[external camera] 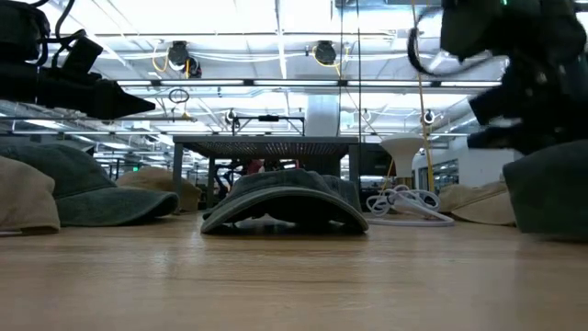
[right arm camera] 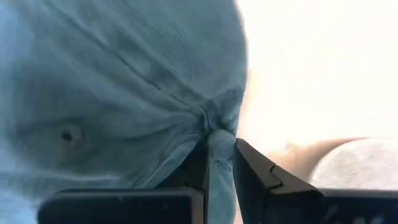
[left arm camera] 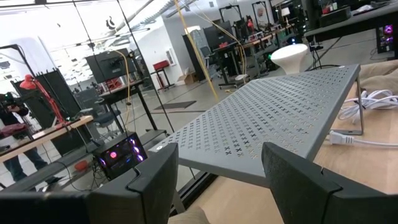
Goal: Pick & Place hat
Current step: Put the bottom right gray cap on the shelf
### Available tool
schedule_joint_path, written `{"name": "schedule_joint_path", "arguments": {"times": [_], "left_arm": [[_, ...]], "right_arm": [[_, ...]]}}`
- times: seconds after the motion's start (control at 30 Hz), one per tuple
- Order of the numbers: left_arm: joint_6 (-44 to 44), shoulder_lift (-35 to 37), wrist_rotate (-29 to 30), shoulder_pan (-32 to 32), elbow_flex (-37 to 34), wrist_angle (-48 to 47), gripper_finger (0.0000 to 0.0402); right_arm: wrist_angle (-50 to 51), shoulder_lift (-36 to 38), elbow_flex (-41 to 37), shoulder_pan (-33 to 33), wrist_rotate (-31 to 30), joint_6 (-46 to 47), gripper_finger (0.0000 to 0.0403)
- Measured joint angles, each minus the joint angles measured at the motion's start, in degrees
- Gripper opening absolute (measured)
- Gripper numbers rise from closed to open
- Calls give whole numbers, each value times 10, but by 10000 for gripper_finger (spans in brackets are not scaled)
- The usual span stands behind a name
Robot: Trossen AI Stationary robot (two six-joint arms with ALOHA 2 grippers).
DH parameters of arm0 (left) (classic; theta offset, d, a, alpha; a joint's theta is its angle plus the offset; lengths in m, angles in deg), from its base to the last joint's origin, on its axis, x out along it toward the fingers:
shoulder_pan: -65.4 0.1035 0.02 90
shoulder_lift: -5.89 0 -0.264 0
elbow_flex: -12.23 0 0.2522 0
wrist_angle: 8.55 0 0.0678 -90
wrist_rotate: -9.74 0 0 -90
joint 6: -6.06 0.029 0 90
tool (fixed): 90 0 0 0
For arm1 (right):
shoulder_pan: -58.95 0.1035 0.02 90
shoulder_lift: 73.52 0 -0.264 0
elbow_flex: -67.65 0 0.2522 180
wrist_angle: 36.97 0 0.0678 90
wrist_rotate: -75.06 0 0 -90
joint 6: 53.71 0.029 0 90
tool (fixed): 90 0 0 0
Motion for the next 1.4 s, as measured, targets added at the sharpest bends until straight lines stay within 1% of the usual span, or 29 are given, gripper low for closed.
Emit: {"name": "schedule_joint_path", "arguments": {"times": [0.2, 0.37, 0.63, 0.77, 0.97, 1.1, 1.33, 1.4], "left_arm": [[0, 0, 0, 0, 0, 0, 237], [0, 0, 0, 0, 0, 0, 237], [0, 0, 0, 0, 0, 0, 237], [0, 0, 0, 0, 0, 0, 237], [0, 0, 0, 0, 0, 0, 237], [0, 0, 0, 0, 0, 0, 237], [0, 0, 0, 0, 0, 0, 237], [0, 0, 0, 0, 0, 0, 237]], "right_arm": [[56, 24, 63, -2, 3, 32, 35], [104, 45, 111, -2, 34, 47, 35], [164, 77, 177, -2, 52, 37, 35], [208, 84, 214, -2, 79, 11, 35], [269, 94, 284, -5, 74, -15, 35], [296, 93, 341, -20, 48, -26, 35], [341, 86, 437, -55, 41, -103, 35], [361, 75, 475, -69, 19, -126, 35]]}}
